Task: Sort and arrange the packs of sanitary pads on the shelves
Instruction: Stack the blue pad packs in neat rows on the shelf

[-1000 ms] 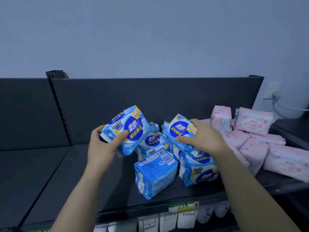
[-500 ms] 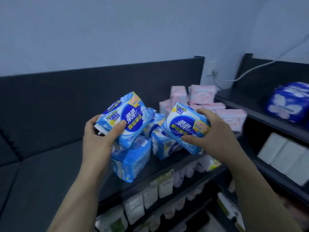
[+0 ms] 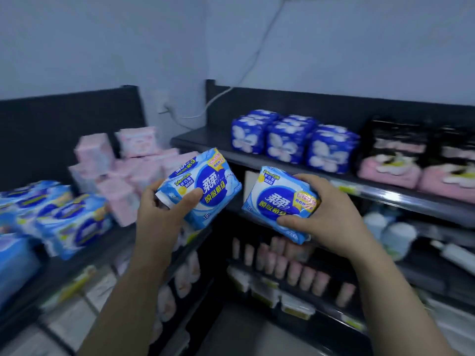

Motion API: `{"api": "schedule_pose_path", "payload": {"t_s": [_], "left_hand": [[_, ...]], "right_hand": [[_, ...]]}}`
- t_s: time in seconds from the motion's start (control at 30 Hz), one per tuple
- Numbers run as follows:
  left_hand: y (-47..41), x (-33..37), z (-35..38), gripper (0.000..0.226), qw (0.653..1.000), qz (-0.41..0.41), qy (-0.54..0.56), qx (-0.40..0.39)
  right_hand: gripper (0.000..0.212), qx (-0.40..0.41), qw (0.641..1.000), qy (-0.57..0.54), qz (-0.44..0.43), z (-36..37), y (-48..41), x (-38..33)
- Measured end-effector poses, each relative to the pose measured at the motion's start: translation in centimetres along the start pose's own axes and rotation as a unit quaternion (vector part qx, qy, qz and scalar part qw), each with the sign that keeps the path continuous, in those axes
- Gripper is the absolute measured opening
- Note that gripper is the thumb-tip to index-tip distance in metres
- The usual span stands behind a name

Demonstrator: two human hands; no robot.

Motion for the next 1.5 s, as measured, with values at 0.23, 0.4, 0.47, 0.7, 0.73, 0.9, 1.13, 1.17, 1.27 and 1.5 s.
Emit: {"api": "schedule_pose_path", "payload": {"t_s": [0.23, 0.4, 0.47, 0.7, 0.73, 0.9, 1.13, 1.17, 1.27, 1.5], "left_hand": [[5.9, -4.7, 19.5, 0.059, 0.994, -0.028, 0.046, -0.091], [10.4, -7.5, 31.1, 0.052, 0.985, -0.05, 0.059, -0.152], [11.9, -8.4, 35.3, 0.052, 0.981, -0.059, 0.065, -0.175], [17.0, -10.5, 49.3, 0.053, 0.951, -0.079, 0.096, -0.284], [17.6, -10.9, 51.2, 0.058, 0.945, -0.085, 0.103, -0.3], [19.5, -12.4, 60.5, 0.071, 0.919, -0.118, 0.133, -0.352], [19.2, -12.2, 73.6, 0.069, 0.905, -0.106, 0.146, -0.385], [19.2, -12.0, 75.8, 0.062, 0.901, -0.107, 0.152, -0.391], [19.1, -12.2, 81.9, 0.049, 0.897, -0.09, 0.142, -0.409], [18.4, -15.2, 93.9, 0.055, 0.88, -0.079, 0.075, -0.462]], "right_hand": [[0.074, 0.066, 0.995, 0.029, 0.063, -14.6, 4.6, 11.7], [0.079, 0.123, 0.983, 0.068, 0.117, -23.8, 8.4, 18.9], [0.079, 0.147, 0.977, 0.082, 0.134, -27.1, 9.9, 21.2], [0.077, 0.235, 0.947, 0.112, 0.191, -36.3, 14.5, 29.0], [0.077, 0.249, 0.94, 0.119, 0.201, -37.5, 15.0, 30.1], [0.078, 0.294, 0.916, 0.136, 0.235, -43.1, 15.5, 35.5], [0.075, 0.328, 0.898, 0.149, 0.254, -51.0, 12.6, 41.7], [0.074, 0.329, 0.897, 0.149, 0.256, -52.1, 12.0, 42.6], [0.075, 0.337, 0.893, 0.149, 0.258, -55.3, 10.6, 45.3], [0.072, 0.331, 0.894, 0.151, 0.263, -59.8, 8.3, 51.5]]}}
Point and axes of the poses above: each hand's wrist, its own y-axis away from the middle knuckle, its own z-axis out of the palm, x = y × z, the point moved 8 cm from there along -y, towards the middle knuckle, and after that the axes turned 4 degrees about z, right-handed, at the moved point
